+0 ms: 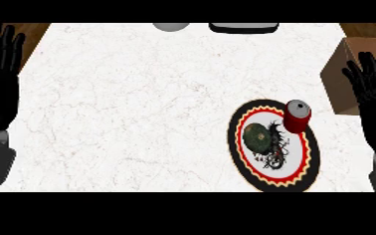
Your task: Pick the squash from the plate and place it in the cardboard box
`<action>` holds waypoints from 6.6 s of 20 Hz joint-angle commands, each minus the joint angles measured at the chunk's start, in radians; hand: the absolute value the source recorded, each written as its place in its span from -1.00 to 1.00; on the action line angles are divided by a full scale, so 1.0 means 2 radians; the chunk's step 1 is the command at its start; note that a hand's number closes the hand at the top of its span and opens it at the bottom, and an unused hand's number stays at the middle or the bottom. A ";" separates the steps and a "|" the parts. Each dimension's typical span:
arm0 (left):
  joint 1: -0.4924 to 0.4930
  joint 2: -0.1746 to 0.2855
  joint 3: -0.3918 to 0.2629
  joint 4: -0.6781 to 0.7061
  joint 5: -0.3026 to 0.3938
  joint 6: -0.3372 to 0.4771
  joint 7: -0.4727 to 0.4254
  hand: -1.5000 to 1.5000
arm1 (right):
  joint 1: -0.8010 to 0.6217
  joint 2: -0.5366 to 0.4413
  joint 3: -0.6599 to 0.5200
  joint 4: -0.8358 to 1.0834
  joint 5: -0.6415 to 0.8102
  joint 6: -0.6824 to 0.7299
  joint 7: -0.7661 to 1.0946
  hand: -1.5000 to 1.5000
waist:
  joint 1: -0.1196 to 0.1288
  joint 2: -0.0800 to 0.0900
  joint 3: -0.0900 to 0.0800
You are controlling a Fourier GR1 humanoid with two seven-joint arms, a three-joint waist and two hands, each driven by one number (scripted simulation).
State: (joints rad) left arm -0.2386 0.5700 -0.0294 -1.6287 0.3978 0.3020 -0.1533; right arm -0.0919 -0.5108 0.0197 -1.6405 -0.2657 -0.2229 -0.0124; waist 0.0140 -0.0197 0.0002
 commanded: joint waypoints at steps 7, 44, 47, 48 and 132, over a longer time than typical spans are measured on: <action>0.082 0.022 -0.056 0.053 -0.049 -0.010 0.047 0.00 | 0.042 0.124 -0.103 -0.105 -0.035 -0.104 -0.231 -1.00 | -0.095 -0.047 0.035; 0.034 -0.057 -0.146 0.163 -0.170 -0.038 0.043 0.00 | 0.498 0.255 0.204 -0.072 0.589 -0.445 -0.091 -1.00 | 0.001 0.017 -0.001; 0.036 -0.039 -0.127 0.160 -0.159 -0.055 0.040 0.00 | 0.519 0.255 0.229 -0.094 0.644 -0.412 -0.023 -1.00 | -0.001 0.016 -0.001; 0.033 -0.037 -0.124 0.169 -0.154 -0.067 0.037 0.00 | 0.464 0.255 0.205 -0.087 0.651 -0.388 0.013 -1.00 | 0.001 0.017 -0.001; 0.058 -0.150 -0.005 0.135 -0.294 -0.146 0.062 0.00 | -0.045 0.041 0.177 -0.027 0.683 0.126 0.121 1.00 | -0.008 0.008 -0.001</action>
State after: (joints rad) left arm -0.1440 0.2671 -0.0558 -1.3551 -0.1955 0.0109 -0.0170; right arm -0.1232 -0.3358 0.4279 -1.5447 1.2031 -0.1729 0.2820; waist 0.0112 -0.0038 -0.0075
